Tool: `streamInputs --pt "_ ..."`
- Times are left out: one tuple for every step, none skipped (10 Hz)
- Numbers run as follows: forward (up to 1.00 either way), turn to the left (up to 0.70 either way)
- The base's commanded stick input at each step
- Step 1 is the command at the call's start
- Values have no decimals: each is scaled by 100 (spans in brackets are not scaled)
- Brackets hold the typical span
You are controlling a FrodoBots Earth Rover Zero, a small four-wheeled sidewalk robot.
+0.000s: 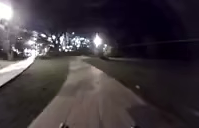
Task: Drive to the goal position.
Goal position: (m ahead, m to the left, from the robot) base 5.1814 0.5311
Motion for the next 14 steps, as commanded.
streamInputs --pt "45 27" --pt "45 27" --pt "45 26" --pt "45 15" --pt "45 0" --pt "45 0" --pt "45 0" --pt "45 0" --pt "45 11" --pt "45 24" --pt "45 27" --pt "45 27" --pt "45 15" --pt "45 0"
